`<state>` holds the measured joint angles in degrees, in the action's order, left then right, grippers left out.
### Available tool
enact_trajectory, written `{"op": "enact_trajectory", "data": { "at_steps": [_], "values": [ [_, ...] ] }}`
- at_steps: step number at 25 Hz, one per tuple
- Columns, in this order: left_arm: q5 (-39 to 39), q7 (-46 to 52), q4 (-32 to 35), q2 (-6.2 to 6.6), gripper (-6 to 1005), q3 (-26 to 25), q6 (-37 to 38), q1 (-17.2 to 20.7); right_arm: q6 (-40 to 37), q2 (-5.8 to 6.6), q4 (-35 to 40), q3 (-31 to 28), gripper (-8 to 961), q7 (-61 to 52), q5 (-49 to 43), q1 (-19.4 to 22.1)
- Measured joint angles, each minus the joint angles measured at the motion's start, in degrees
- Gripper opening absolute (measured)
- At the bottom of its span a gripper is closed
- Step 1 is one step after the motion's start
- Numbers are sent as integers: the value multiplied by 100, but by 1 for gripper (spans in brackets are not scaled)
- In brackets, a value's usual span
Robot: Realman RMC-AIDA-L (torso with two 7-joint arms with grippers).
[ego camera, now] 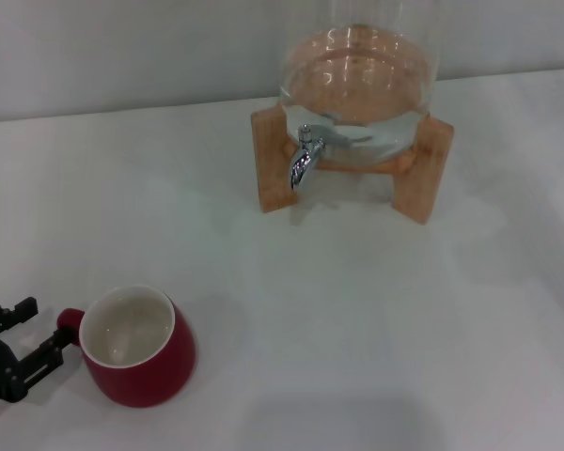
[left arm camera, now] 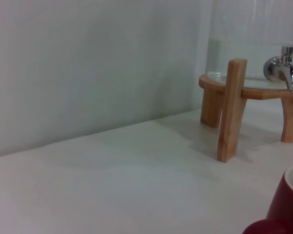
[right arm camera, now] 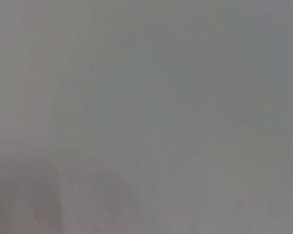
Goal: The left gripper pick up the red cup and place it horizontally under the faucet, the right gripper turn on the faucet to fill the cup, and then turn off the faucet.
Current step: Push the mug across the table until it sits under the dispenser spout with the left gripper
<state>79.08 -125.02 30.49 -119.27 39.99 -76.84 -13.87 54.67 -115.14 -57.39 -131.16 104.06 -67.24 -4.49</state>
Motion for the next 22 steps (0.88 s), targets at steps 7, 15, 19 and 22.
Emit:
{"op": "enact_trajectory", "data": {
  "at_steps": [7,15,19,22],
  "values": [
    [0,2,-20,0,619,0,59,-85,-18,0,0,3,631,1,0,-16],
    [-52,35,-26,0,618,0,74,-120,-19,0,63,6,631,146,151,-17],
    [-57,37,-26,0,618,0,74,-172,-17,0,67,10,631,159,160,-21],
    [-61,39,-40,0,618,6,66,-211,-17,1,70,9,631,159,160,-25]
  ]
}}
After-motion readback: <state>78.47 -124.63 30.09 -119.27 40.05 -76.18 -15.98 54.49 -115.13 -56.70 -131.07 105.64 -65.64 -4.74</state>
